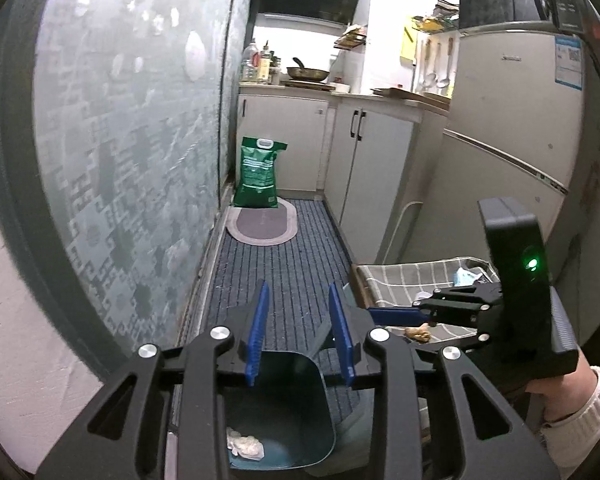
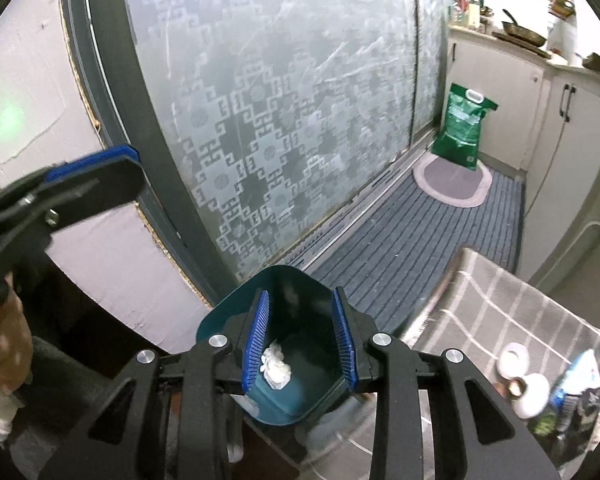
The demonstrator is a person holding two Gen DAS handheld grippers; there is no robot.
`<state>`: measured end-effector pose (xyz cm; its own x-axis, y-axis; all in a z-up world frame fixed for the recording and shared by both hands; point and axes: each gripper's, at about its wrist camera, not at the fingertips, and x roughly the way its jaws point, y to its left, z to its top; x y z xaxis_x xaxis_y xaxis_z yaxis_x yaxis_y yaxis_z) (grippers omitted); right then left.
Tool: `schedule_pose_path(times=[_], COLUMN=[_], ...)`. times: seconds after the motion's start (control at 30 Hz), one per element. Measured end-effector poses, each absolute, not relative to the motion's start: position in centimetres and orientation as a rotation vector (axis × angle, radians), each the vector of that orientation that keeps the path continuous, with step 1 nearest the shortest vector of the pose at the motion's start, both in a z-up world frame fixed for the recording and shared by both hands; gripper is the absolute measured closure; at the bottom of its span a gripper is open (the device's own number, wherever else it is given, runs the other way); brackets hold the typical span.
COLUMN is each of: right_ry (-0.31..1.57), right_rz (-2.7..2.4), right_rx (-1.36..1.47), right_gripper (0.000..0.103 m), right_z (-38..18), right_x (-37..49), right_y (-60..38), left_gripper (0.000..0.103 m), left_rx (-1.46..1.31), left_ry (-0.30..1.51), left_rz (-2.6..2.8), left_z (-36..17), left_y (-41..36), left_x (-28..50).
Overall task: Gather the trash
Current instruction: 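Open both grippers over the teal bin to drop the tissues, then move the left gripper to the ginger root and close on it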
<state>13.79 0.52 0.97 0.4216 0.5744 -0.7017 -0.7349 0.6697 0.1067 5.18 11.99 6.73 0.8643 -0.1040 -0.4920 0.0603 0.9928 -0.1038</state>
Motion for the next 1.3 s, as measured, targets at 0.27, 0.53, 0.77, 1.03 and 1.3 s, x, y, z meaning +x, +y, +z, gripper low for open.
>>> schedule_pose_path(times=[0.27, 0.53, 0.77, 1.03, 1.3], right_ry=[0.74, 0.711, 0.701, 0.695, 0.694], right_rz=[0.764, 0.68, 0.636, 0.603, 0.577], right_rx=[-0.199, -0.151, -0.119, -0.082, -0.078], right_gripper=[0.07, 0.07, 0.065, 0.057, 0.055], right_z=[2.2, 2.1, 2.1, 2.2, 1.9], right_x=[14.0, 15.0, 15.4, 15.4, 15.1], right_y=[-4.3, -9.9, -13.3, -16.1, -18.0], left_gripper=[0.064, 0.062, 0.057, 0.054, 0.052], left_rx=[-0.052, -0.015, 0.001, 0.043, 0.05], left_ry=[0.55, 0.615, 0.716, 0.774, 0.816], left_rz=[-0.132, -0.19, -0.262, -0.311, -0.317], left_z=[5.6, 3.6, 0.7, -1.5, -3.2], left_y=[8.5, 5.1, 2.5, -0.4, -2.2], left_x=[7.0, 9.0, 11.0, 12.3, 13.9])
